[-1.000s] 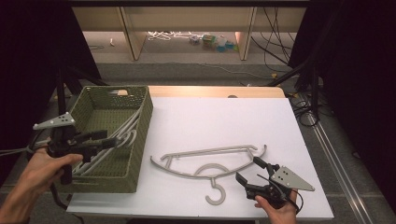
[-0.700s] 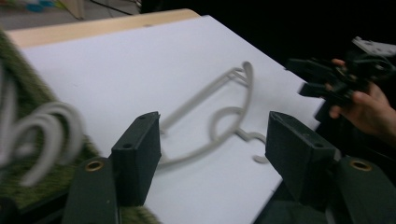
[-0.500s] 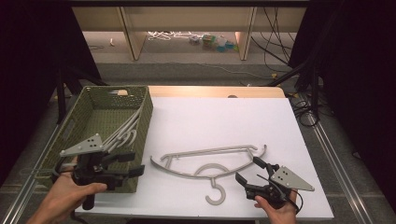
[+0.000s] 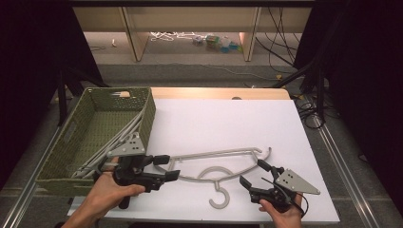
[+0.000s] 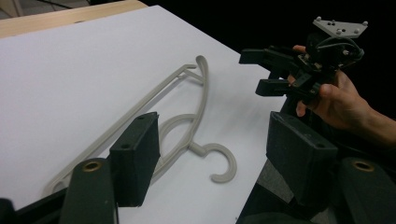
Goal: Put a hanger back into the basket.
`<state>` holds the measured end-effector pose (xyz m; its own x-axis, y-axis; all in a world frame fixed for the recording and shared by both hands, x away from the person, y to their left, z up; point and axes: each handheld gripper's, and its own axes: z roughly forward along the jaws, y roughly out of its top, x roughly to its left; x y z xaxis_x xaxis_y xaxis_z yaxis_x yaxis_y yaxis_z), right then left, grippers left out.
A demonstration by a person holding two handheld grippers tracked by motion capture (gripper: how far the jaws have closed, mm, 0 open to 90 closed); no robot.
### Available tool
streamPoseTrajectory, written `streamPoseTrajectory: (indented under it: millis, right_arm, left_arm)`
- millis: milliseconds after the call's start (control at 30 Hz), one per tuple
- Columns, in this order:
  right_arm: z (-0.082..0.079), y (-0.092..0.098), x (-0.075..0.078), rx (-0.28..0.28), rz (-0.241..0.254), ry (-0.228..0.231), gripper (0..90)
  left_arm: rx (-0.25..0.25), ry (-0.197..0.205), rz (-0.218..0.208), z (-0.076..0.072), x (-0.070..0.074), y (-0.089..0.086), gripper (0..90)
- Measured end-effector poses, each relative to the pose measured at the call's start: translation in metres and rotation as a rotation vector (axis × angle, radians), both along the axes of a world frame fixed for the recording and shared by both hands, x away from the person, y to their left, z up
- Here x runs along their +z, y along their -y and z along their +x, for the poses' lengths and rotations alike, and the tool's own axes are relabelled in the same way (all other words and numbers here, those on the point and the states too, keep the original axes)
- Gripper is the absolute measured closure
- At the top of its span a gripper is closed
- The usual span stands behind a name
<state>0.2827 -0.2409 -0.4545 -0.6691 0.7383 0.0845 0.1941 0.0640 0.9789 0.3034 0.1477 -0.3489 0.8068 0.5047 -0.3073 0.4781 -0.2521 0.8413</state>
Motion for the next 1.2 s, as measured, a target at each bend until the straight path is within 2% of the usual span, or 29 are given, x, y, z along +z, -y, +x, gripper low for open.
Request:
streamPoseTrajectory:
  millis: [200,267,333,400,433,467,533,633,700,733,800,867,900,1000,1133,1200]
  right_arm:
    - [-0.001,0.0,0.0,-0.005,-0.005,-0.001,16.0]
    - [0.0,0.0,0.0,0.001,0.011,0.01,16.0]
    - [-0.001,0.001,0.0,-0.012,0.013,0.004,15.9]
    - [0.0,0.001,0.0,0.0,0.013,0.011,16.0]
    - [-0.001,0.002,0.0,-0.008,0.008,-0.015,15.9]
    - [-0.001,0.002,0.0,-0.009,0.01,-0.018,15.9]
    - [-0.001,0.003,0.0,-0.008,0.024,-0.014,16.0]
    - [-0.001,0.006,0.0,-0.019,0.015,-0.013,15.9]
    - [-0.002,0.006,0.0,-0.01,0.031,-0.012,15.9]
    - [-0.002,0.007,0.0,-0.014,0.023,-0.015,15.9]
    - [-0.002,0.007,-0.001,-0.016,0.046,0.003,15.9]
    - [-0.002,0.007,-0.001,-0.016,0.059,0.001,15.9]
    - [-0.003,0.009,0.0,-0.016,0.038,-0.011,15.9]
    - [-0.004,0.009,0.0,-0.02,0.026,-0.018,15.9]
    - [-0.004,0.009,0.001,-0.021,0.02,-0.022,15.9]
    - [-0.004,0.009,0.001,-0.018,0.018,-0.016,15.9]
  left_arm:
    - [-0.05,-0.004,0.008,0.011,-0.006,0.027,33.0]
    - [-0.052,-0.011,0.018,0.016,-0.009,0.035,31.9]
    - [-0.057,-0.009,0.032,0.021,-0.012,0.042,30.3]
    - [-0.061,-0.016,0.051,0.028,-0.017,0.048,28.5]
    - [-0.068,-0.028,0.053,0.031,-0.02,0.05,28.0]
    - [-0.07,-0.033,0.063,0.035,-0.023,0.054,27.1]
    - [-0.075,-0.036,0.082,0.039,-0.029,0.058,26.3]
    - [-0.091,-0.05,0.115,0.045,-0.038,0.065,24.3]
    - [-0.098,-0.065,0.122,0.049,-0.045,0.071,23.7]
    - [-0.111,-0.06,0.138,0.051,-0.05,0.074,23.0]
    - [-0.126,-0.055,0.159,0.053,-0.056,0.08,22.9]
    - [-0.141,-0.052,0.182,0.054,-0.062,0.086,22.9]
    - [-0.15,-0.051,0.194,0.053,-0.064,0.089,23.0]
    - [-0.165,-0.043,0.224,0.052,-0.071,0.094,23.2]
    - [-0.189,-0.026,0.242,0.051,-0.075,0.096,23.4]
    - [-0.193,-0.031,0.243,0.05,-0.077,0.097,23.5]
